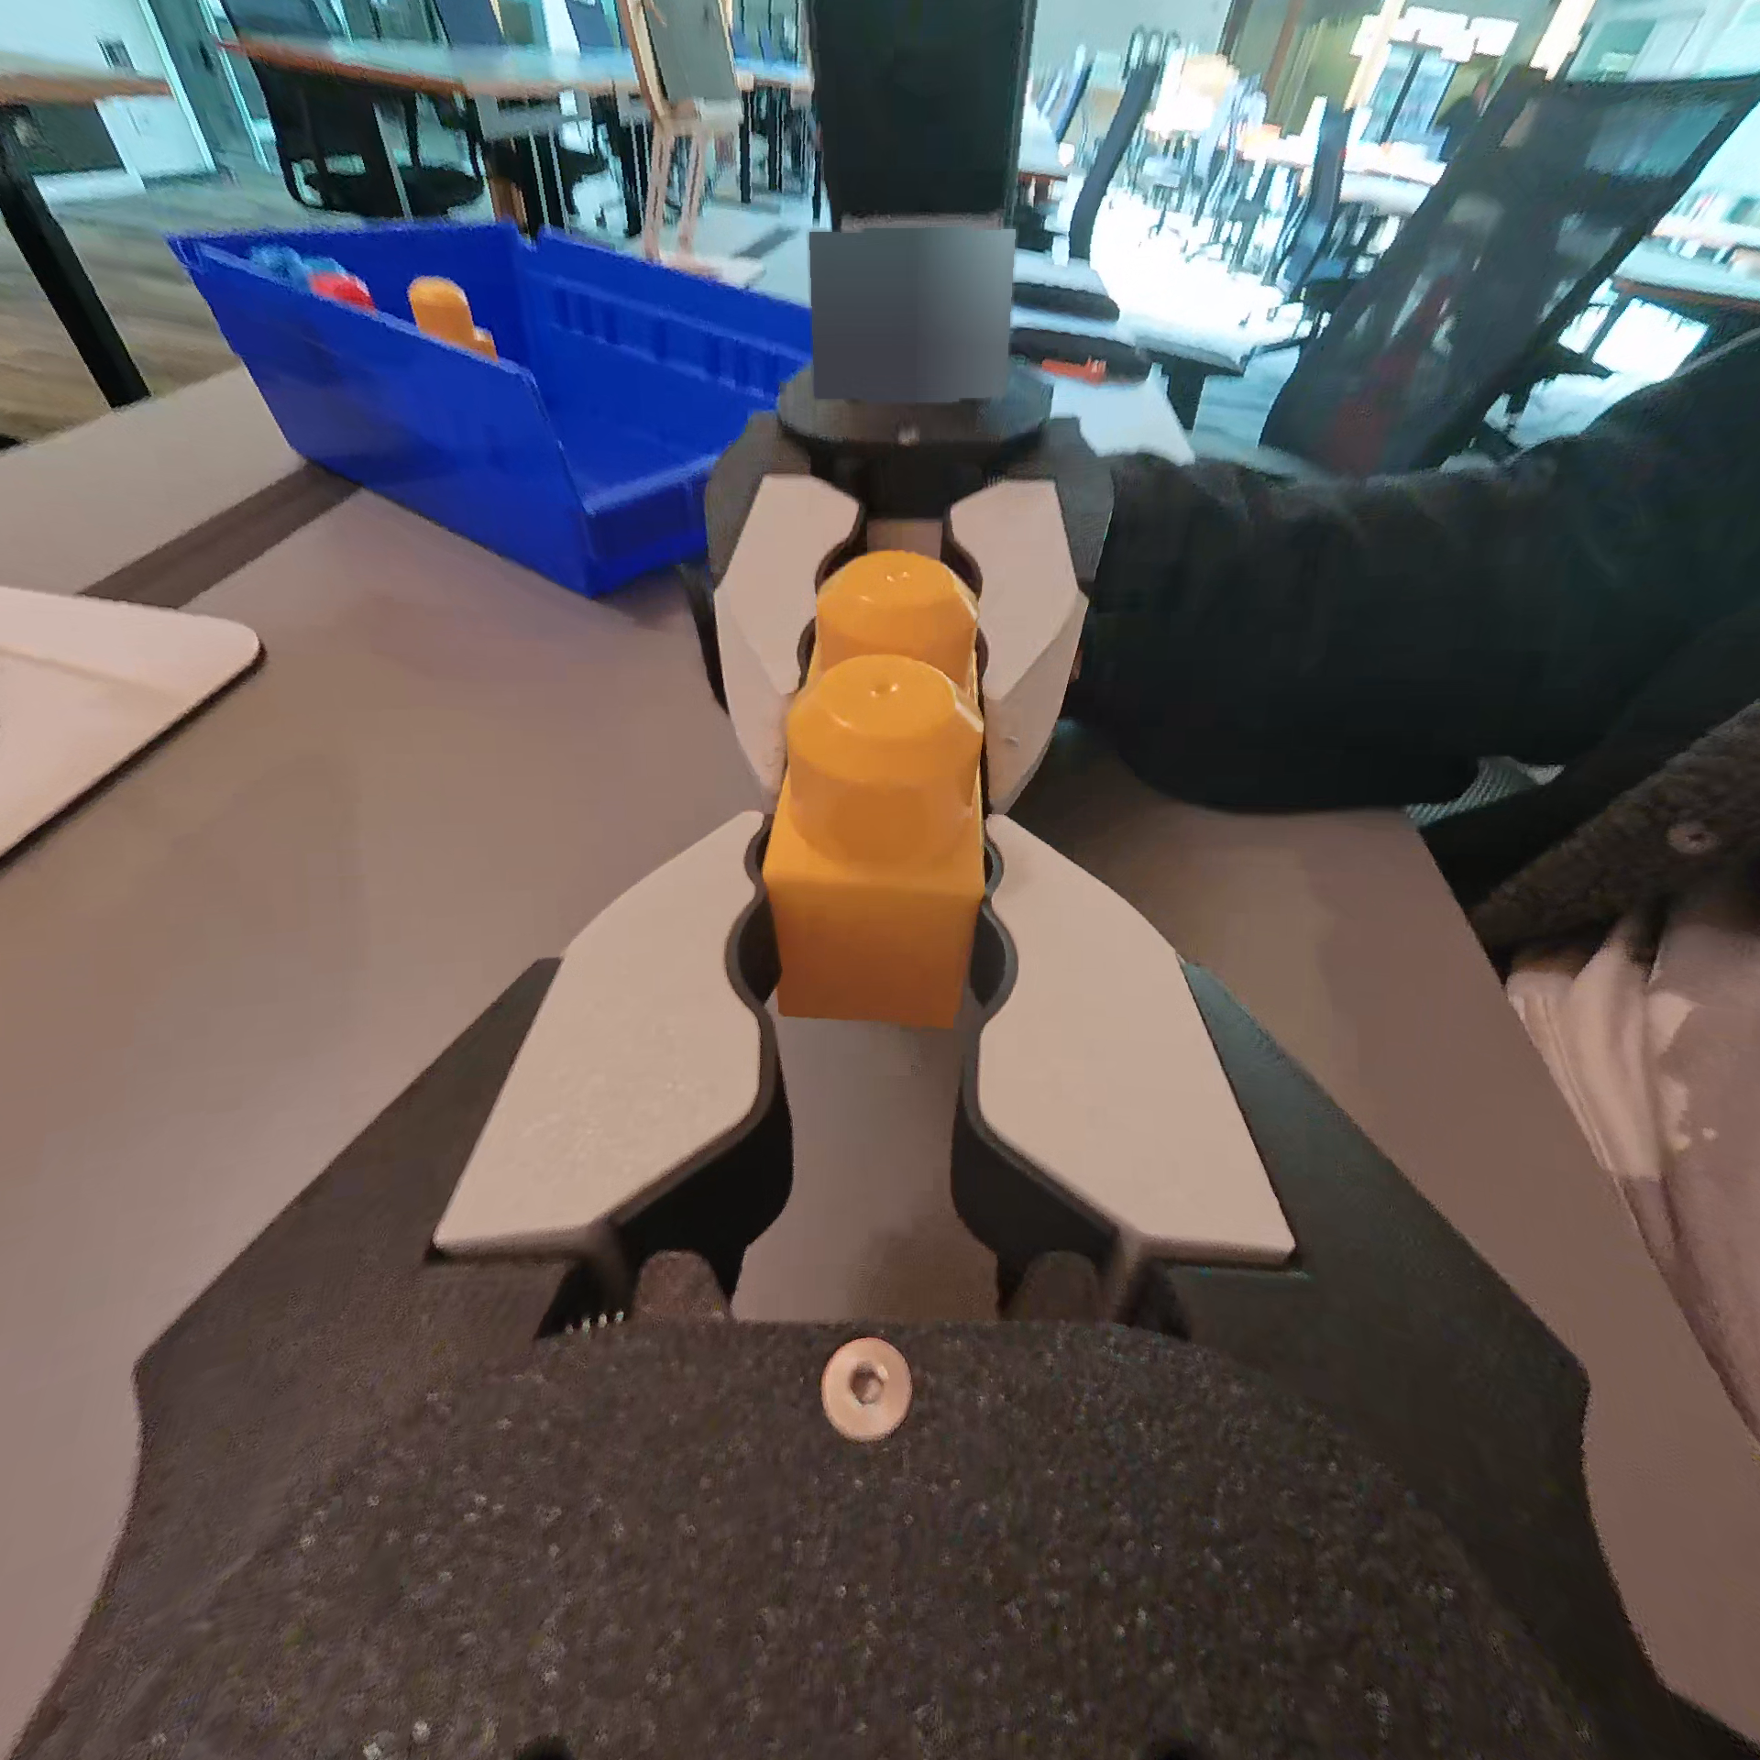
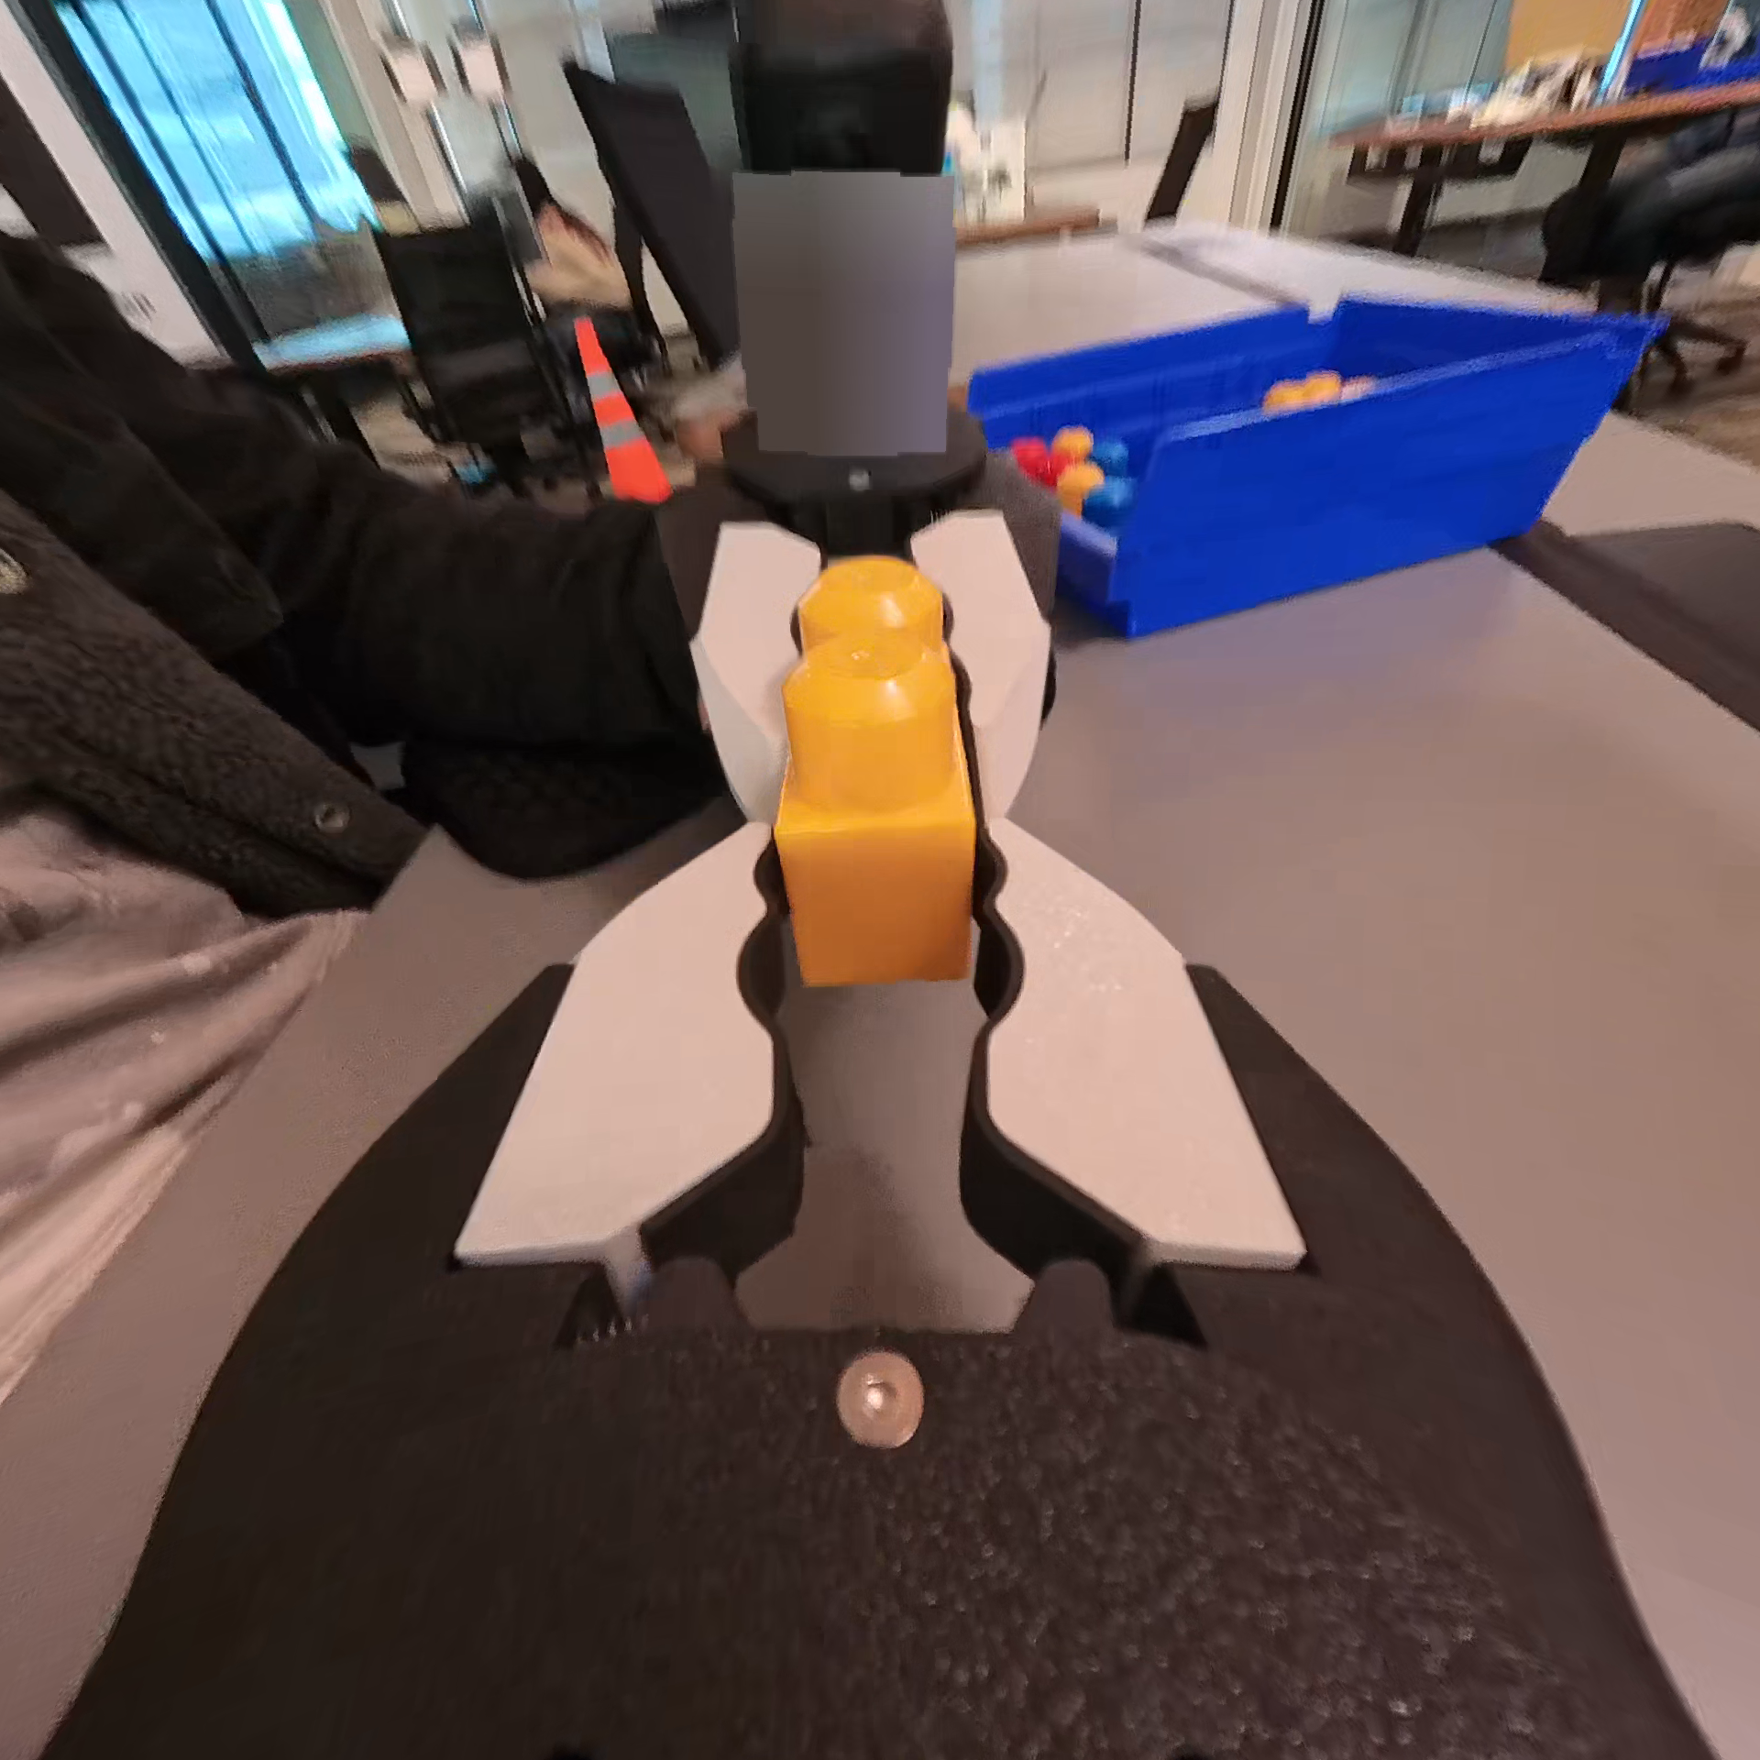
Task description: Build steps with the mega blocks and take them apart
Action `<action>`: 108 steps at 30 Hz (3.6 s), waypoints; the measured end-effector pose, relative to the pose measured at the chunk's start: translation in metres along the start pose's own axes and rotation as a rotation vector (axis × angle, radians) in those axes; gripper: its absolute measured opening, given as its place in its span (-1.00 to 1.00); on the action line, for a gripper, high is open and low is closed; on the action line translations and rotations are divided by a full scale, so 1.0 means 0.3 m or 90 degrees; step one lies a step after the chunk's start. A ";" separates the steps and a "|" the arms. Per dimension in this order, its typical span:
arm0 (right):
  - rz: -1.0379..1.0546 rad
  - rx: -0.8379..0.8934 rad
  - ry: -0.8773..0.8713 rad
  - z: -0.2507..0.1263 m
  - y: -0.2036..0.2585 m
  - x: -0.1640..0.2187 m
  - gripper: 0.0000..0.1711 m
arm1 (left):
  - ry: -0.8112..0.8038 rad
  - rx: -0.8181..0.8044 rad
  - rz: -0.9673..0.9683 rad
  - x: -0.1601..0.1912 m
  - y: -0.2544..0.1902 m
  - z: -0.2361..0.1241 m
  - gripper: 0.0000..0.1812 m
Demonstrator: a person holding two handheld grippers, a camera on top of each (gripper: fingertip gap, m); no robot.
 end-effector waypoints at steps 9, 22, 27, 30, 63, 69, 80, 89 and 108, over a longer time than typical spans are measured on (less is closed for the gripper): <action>-0.033 0.064 0.134 -0.024 -0.011 0.045 -0.48 | 0.175 -0.052 0.060 0.086 0.003 0.041 -0.58; -0.050 0.099 0.281 -0.052 -0.012 0.100 -0.60 | 0.145 -0.080 0.081 0.077 0.025 0.022 -0.46; -0.017 0.136 0.394 -0.085 -0.051 0.186 -0.60 | 0.067 -0.160 0.043 0.020 0.087 -0.067 -0.49; -0.014 0.137 0.408 -0.074 -0.059 0.199 -0.60 | 0.031 -0.223 0.046 -0.036 0.115 -0.159 -0.51; 0.026 0.192 0.217 -0.134 -0.119 0.113 -0.54 | 0.783 -0.346 -0.335 0.481 0.557 -1.061 -0.67; 0.023 0.199 0.210 -0.144 -0.122 0.108 -0.55 | 0.751 -0.421 -0.246 0.356 0.568 -1.086 -0.66; 0.031 0.203 0.209 -0.159 -0.125 0.113 -0.55 | 0.662 -0.386 -0.058 -0.114 0.351 -0.769 -0.67; 0.040 0.177 0.218 -0.180 -0.108 0.127 -0.55 | 0.731 -0.149 0.052 -0.040 0.146 -0.193 -0.67; 0.042 0.172 0.235 -0.182 -0.105 0.141 -0.52 | 0.713 -0.102 0.049 0.069 0.129 0.022 -0.52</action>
Point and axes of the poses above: each gripper's, where its closed fingertips meet, z out along the fingers, x out of its underside, y = z × x across the jaws, the point moved 5 cm from there along -z, back along the fingers, and after that the axes turned 9 degrees about y, right-handed, at the moved point
